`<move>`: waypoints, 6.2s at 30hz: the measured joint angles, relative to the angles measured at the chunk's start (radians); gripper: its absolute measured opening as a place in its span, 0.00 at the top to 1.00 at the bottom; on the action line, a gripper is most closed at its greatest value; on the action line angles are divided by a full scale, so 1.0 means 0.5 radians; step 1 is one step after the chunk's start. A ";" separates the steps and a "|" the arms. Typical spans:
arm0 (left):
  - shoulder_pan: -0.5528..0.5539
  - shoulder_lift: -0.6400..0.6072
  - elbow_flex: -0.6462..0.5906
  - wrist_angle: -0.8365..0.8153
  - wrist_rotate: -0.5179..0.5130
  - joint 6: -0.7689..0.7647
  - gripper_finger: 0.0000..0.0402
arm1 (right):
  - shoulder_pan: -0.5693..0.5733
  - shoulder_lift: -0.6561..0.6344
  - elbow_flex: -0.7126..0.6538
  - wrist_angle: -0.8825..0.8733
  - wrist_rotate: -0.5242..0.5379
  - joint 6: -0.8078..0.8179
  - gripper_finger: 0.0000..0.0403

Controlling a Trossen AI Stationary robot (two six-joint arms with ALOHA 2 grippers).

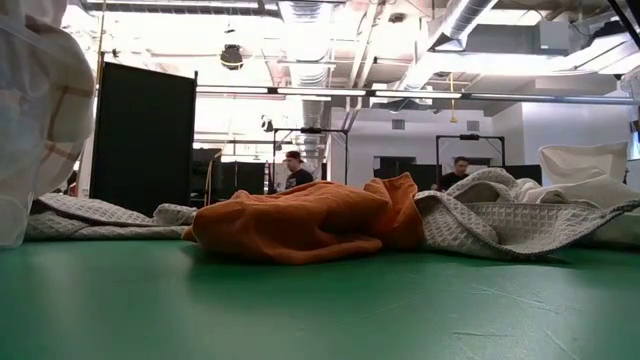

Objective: Sort towels by color in basket
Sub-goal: Put the white squared towel into the left transparent bin

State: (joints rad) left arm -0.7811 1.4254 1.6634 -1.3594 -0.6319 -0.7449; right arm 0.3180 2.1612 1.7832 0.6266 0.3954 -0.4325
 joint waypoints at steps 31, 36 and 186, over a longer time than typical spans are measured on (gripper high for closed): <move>-0.102 -0.048 -0.287 -0.248 1.258 -0.234 0.99 | 0.068 -0.211 0.002 -1.667 0.411 0.494 0.30; -0.102 -0.048 -0.506 -0.133 1.309 -0.311 0.99 | 0.035 -0.285 0.002 -1.911 0.414 0.657 0.30; 0.177 -0.294 -0.985 -0.282 0.993 0.006 0.60 | 0.008 -1.110 -1.015 -1.554 0.465 0.919 0.30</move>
State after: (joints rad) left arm -0.6927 1.2784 1.1709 -1.5006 -0.1354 -0.7422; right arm 0.3218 1.6062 1.2755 -0.1503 0.6281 0.0269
